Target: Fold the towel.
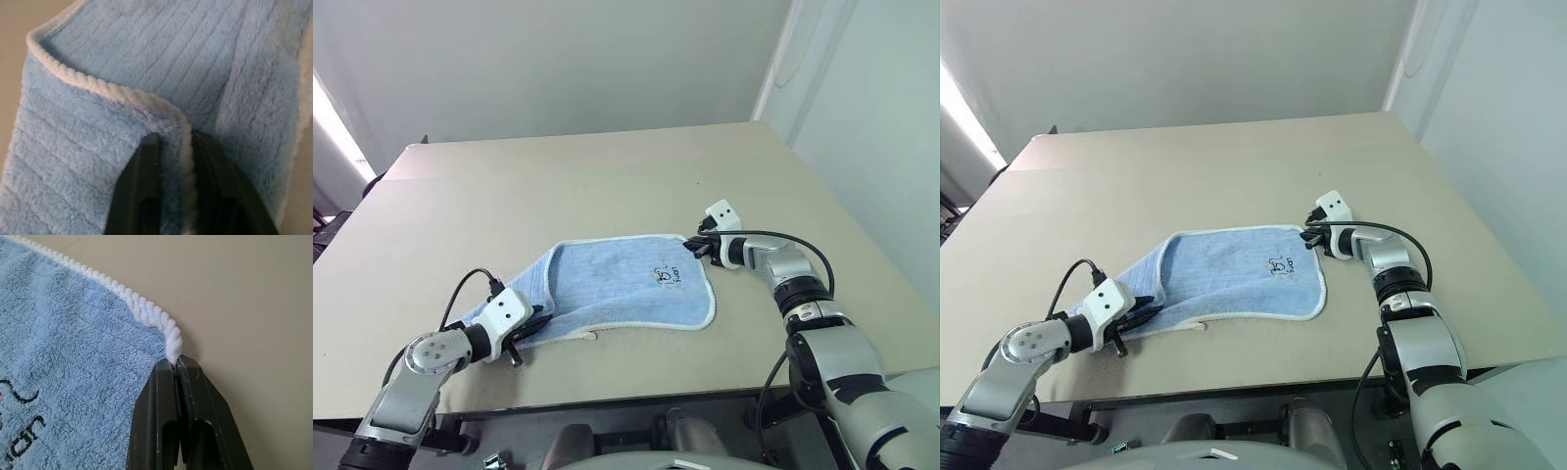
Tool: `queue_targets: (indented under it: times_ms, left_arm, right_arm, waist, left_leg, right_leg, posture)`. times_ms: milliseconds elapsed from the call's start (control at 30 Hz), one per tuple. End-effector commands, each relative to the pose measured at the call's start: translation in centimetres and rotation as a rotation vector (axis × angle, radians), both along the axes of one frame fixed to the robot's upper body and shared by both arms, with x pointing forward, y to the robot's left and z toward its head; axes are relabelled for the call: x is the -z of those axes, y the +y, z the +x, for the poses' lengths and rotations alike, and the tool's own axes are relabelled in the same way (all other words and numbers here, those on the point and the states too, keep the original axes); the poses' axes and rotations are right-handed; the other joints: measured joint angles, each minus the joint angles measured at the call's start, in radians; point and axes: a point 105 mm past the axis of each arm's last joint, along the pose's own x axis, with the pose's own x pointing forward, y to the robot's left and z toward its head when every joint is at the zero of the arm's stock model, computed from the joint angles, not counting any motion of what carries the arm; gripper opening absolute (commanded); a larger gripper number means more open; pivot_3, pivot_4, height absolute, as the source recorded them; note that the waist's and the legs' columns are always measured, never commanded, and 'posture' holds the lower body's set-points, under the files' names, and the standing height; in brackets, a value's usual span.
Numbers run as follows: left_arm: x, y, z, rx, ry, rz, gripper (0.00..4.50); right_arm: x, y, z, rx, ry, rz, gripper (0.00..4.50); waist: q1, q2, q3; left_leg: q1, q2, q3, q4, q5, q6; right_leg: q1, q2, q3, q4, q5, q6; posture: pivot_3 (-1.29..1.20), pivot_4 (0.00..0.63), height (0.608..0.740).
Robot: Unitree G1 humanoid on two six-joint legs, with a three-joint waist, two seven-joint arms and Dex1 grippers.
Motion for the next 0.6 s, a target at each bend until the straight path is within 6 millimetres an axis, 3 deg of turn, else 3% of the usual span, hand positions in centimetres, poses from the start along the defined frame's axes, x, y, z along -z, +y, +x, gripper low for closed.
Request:
queue_targets:
  times_ms: [33, 267, 467, 600]
  left_arm:
    - [0.7, 2.0, 0.1, -0.079, 0.040, 0.043, 1.09]
    - [-1.4, 2.0, 0.4, -0.161, 0.089, -0.182, 1.09]
    - [-3.1, 4.8, 0.8, -0.268, 0.069, -0.235, 1.09]
    - [-5.5, 6.7, 2.3, -0.361, -0.019, -0.319, 1.09]
  right_arm:
    - [-0.3, -0.5, 0.2, 0.019, -0.016, 0.002, 0.00]
    - [-0.2, -0.5, 0.2, 0.019, -0.020, -0.002, 0.00]
    - [-0.5, -0.3, 0.1, 0.007, -0.038, 0.019, 0.00]
    - [-1.6, 0.2, 0.5, 0.007, -0.092, 0.081, 0.00]
  waist:
    - [0.000, 0.000, 0.000]
    - [-0.003, 0.000, 0.000]
    - [-0.003, 0.000, 0.000]
    - [-0.001, -0.001, 0.001]
  left_leg:
    - [0.000, 0.000, 0.000, 0.000, 0.000, 0.000]
    - [0.000, 0.001, 0.000, 0.000, 0.000, 0.000]
    - [-0.002, 0.000, 0.000, 0.000, 0.000, 0.000]
    - [-0.002, 0.000, 0.000, 0.000, 0.000, 0.000]
  right_leg:
    - [0.000, 0.000, 0.000, 0.000, 0.000, 0.000]
    - [0.000, 0.001, 0.000, 0.000, 0.000, 0.000]
    - [-0.001, 0.001, 0.000, 0.000, 0.000, 0.000]
    - [-0.001, 0.001, 0.000, -0.001, 0.000, 0.000]
  posture:
    - [0.00, 0.000, 0.740]
    - [0.00, 0.000, 0.740]
    - [0.00, 0.000, 0.740]
    - [0.00, 0.000, 0.740]
